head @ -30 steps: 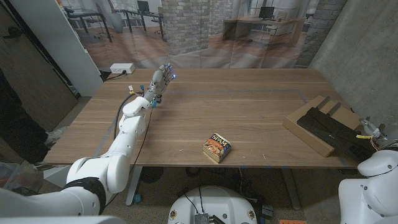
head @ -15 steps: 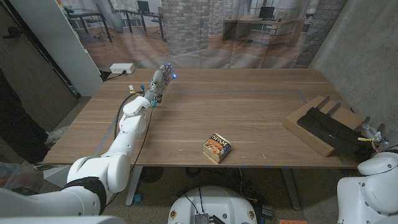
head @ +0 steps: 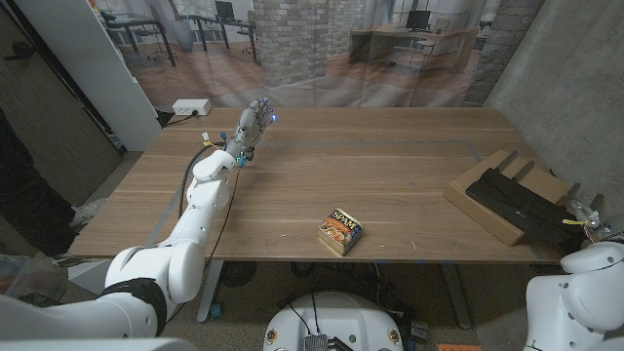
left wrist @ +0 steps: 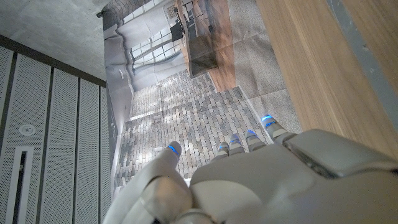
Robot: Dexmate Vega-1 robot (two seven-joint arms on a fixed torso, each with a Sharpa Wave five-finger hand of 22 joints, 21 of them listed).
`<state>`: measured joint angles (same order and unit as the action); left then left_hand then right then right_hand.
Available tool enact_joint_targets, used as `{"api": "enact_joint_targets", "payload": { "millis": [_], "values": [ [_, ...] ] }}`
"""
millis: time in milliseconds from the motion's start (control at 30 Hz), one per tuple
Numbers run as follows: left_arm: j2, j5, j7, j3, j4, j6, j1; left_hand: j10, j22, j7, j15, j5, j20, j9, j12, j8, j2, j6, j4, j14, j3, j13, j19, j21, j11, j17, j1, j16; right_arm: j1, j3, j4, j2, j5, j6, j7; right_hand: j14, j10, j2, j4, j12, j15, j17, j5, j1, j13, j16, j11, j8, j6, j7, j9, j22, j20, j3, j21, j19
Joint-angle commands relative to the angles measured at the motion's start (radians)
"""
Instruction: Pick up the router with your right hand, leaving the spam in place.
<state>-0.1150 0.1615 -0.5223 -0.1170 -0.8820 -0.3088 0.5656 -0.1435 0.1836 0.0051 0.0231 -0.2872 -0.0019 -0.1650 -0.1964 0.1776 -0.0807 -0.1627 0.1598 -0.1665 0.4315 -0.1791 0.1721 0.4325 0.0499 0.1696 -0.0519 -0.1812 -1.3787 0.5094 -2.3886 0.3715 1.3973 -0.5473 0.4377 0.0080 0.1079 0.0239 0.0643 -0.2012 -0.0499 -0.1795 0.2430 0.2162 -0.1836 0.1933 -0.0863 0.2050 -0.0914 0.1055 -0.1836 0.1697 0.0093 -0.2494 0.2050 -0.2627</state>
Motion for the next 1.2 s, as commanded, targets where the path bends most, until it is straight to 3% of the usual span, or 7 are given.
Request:
{"api": "enact_joint_targets", "payload": {
  "millis": [33,200,500,833,1200],
  "values": [
    [-0.005,0.006,0.004,0.002,-0.020,0.006,0.011,-0.002,0.003,0.005,-0.001,-0.004,0.003,-0.005,-0.002,0.002,-0.057,-0.002,0.000,-0.096,-0.003,-0.004,0.012,-0.004,-0.005,0.005,0.005,-0.001,0.014,0.001,0.007,0.008,0.020,-0.028,0.024,0.013,0.019,0.000,-0.007,-0.009,-0.008,-0.004,-0.005,-0.019,-0.004,0.010,-0.002,0.005,-0.017,0.004,-0.006,0.005,0.003,0.006,0.008,-0.017],
    [-0.007,0.010,0.005,0.003,-0.028,0.010,0.015,-0.001,0.003,0.005,-0.001,-0.004,0.003,-0.005,-0.002,0.002,-0.057,-0.002,0.000,-0.096,-0.003,-0.004,0.011,-0.004,-0.004,0.005,0.005,-0.002,0.020,0.000,0.011,0.010,0.027,-0.036,0.037,0.038,0.046,0.000,-0.017,-0.014,-0.006,-0.004,-0.007,-0.041,-0.004,0.015,-0.003,0.011,-0.044,0.005,-0.005,0.005,0.007,0.017,0.016,-0.049],
    [-0.012,0.015,0.006,0.004,-0.037,0.011,0.021,-0.001,0.003,0.004,-0.002,-0.005,0.003,-0.005,-0.002,0.001,-0.058,-0.003,0.000,-0.096,-0.003,-0.004,0.010,-0.006,-0.005,0.005,0.005,-0.002,0.042,-0.006,0.019,0.007,0.069,-0.058,0.083,0.048,0.051,-0.001,-0.022,-0.013,-0.012,-0.004,-0.007,-0.051,-0.004,0.015,-0.004,0.010,-0.049,0.008,-0.005,0.004,0.014,0.023,0.016,-0.056],
    [-0.014,0.022,0.007,0.004,-0.039,0.008,0.024,-0.001,0.003,0.006,-0.002,-0.005,0.003,-0.005,-0.002,0.002,-0.058,-0.003,0.000,-0.097,-0.004,-0.004,0.009,-0.008,-0.006,0.005,0.005,-0.001,0.070,0.000,0.027,0.002,0.112,-0.073,0.148,0.087,0.078,-0.009,-0.035,-0.015,-0.026,-0.004,-0.007,-0.081,-0.004,0.021,-0.014,0.013,-0.077,0.018,-0.005,0.004,0.030,0.041,0.023,-0.099],
    [-0.014,0.024,0.009,0.007,-0.040,0.007,0.024,-0.001,0.003,0.006,-0.003,-0.005,0.003,-0.005,-0.002,0.002,-0.057,-0.002,0.000,-0.096,-0.004,-0.004,0.008,-0.010,-0.006,0.005,0.004,-0.002,0.096,0.016,0.034,0.002,0.131,-0.081,0.203,0.173,0.133,-0.016,-0.042,-0.020,-0.044,-0.002,-0.002,-0.102,-0.004,0.034,-0.027,0.013,-0.111,0.030,-0.004,0.004,0.068,0.058,0.034,-0.172]
  ]
}}
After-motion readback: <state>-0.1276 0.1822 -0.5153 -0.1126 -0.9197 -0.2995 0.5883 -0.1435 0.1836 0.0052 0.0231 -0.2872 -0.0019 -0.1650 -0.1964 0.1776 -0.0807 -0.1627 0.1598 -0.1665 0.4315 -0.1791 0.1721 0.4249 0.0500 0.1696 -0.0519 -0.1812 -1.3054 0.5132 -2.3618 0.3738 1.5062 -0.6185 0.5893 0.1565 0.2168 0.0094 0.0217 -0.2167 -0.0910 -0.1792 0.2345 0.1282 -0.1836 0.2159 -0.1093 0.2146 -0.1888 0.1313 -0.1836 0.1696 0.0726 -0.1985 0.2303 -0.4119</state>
